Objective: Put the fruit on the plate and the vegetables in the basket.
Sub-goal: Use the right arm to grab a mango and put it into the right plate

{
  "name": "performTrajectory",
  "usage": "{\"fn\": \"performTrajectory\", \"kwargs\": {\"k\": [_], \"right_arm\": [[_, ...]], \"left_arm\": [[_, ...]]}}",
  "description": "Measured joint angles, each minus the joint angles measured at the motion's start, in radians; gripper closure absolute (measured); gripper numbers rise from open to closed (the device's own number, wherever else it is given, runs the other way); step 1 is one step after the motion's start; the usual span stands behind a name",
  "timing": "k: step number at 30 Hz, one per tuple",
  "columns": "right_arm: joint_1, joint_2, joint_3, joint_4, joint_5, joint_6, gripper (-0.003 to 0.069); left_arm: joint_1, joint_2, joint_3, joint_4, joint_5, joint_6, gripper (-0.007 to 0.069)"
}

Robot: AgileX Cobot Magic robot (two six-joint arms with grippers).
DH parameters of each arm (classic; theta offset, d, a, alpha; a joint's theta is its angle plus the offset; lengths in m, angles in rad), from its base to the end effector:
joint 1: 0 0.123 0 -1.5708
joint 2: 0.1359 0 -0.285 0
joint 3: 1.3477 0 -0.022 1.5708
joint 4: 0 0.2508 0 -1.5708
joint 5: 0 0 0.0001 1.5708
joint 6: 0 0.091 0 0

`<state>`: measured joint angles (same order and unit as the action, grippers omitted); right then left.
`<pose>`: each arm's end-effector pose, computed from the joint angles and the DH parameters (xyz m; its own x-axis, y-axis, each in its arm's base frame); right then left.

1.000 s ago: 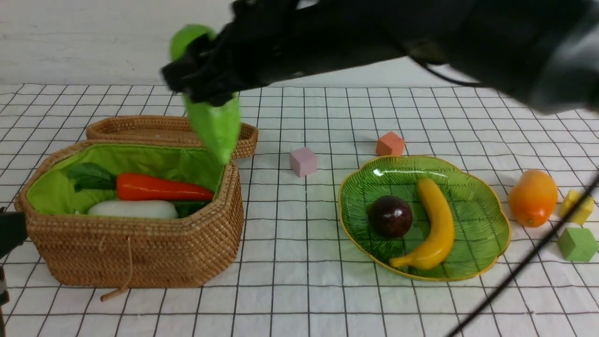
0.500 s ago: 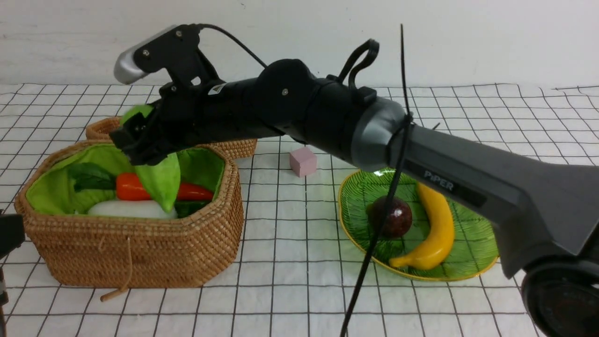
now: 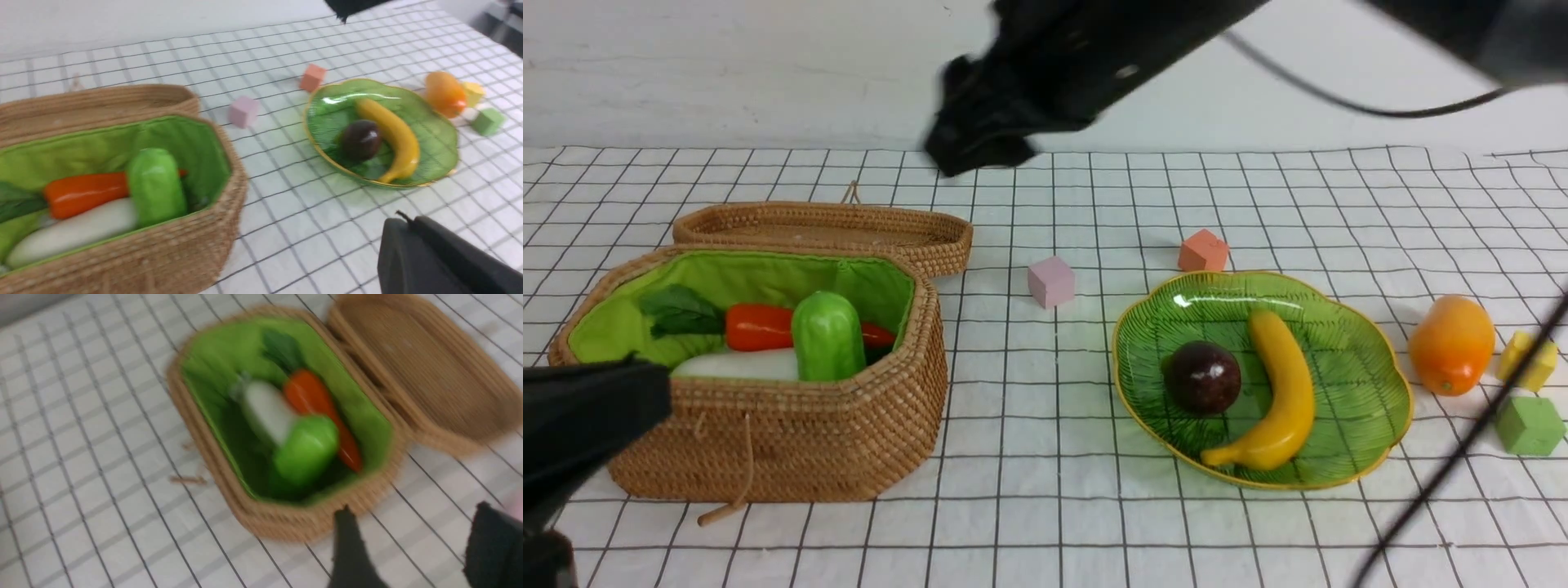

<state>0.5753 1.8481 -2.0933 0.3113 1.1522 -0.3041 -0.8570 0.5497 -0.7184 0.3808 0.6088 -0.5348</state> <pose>0.3260 0.2418 0.4238 -0.4747 -0.5060 -0.7201 -0.7797 0.6213 0.0774 0.0807 -0.0636 0.3603 -0.3311 0.0602 -0.9417 0.5479 0.8247 -0.1399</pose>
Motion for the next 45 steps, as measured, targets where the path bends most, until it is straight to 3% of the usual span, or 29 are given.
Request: {"fn": "performTrajectory", "kwargs": {"k": [2, 3, 4, 5, 6, 9, 12, 16, 17, 19, 20, 23, 25, 31, 41, 45], "right_arm": [[-0.055, -0.032, 0.003, -0.106, 0.069, 0.089, 0.0484], [-0.068, -0.035, 0.004, -0.115, 0.076, 0.098, 0.0496], [-0.117, -0.057, 0.034, -0.179, 0.09, 0.174, 0.0585], [-0.123, -0.057, 0.034, -0.179, 0.091, 0.174, 0.0585], [-0.164, -0.078, 0.085, -0.226, 0.093, 0.235, 0.0635], [-0.268, -0.142, 0.238, -0.311, 0.093, 0.344, 0.065], [-0.392, -0.178, 0.417, -0.347, 0.082, 0.468, 0.0604], [-0.516, -0.151, 0.544, -0.323, -0.028, 0.578, 0.0475], [-0.575, -0.105, 0.565, -0.272, -0.094, 0.607, 0.0364], [-0.617, -0.05, 0.56, -0.211, -0.148, 0.605, 0.0242], [-0.621, -0.043, 0.559, -0.205, -0.151, 0.603, 0.0228], [-0.668, 0.065, 0.505, -0.14, -0.175, 0.564, 0.0036], [-0.691, 0.127, 0.465, -0.134, -0.167, 0.559, -0.0011], [-0.743, 0.243, 0.391, -0.124, -0.198, 0.572, 0.0002], [-0.748, 0.396, 0.279, -0.087, -0.236, 0.573, 0.0029], [-0.749, 0.415, 0.258, -0.068, -0.219, 0.521, 0.0074]], "left_arm": [[0.0, 0.0, 0.0, -0.119, -0.034, 0.117, 0.0632], [0.0, 0.0, 0.0, -0.119, -0.036, 0.117, 0.0632], [0.0, 0.0, 0.0, -0.21, -0.046, 0.196, 0.0632], [0.0, 0.0, 0.0, -0.221, -0.046, 0.205, 0.0632], [0.0, 0.0, 0.0, -0.297, -0.046, 0.273, 0.0631], [0.0, 0.0, 0.0, -0.403, -0.048, 0.374, 0.0631], [0.0, 0.0, 0.0, -0.466, -0.049, 0.434, 0.0631], [0.0, 0.0, 0.0, -0.48, -0.049, 0.449, 0.0631], [0.0, 0.0, 0.0, -0.484, -0.042, 0.451, 0.0631], [0.0, 0.0, 0.0, -0.484, -0.029, 0.452, 0.0631], [0.0, 0.0, 0.0, -0.484, -0.029, 0.452, 0.0631], [0.0, 0.0, 0.0, -0.486, -0.014, 0.452, 0.0631], [0.0, 0.0, 0.0, -0.487, -0.007, 0.452, 0.0631], [0.0, 0.0, 0.0, -0.487, 0.004, 0.452, 0.0631], [0.0, 0.0, 0.0, -0.492, 0.004, 0.452, 0.0631], [0.0, 0.0, 0.0, -0.495, 0.004, 0.452, 0.063]]}}
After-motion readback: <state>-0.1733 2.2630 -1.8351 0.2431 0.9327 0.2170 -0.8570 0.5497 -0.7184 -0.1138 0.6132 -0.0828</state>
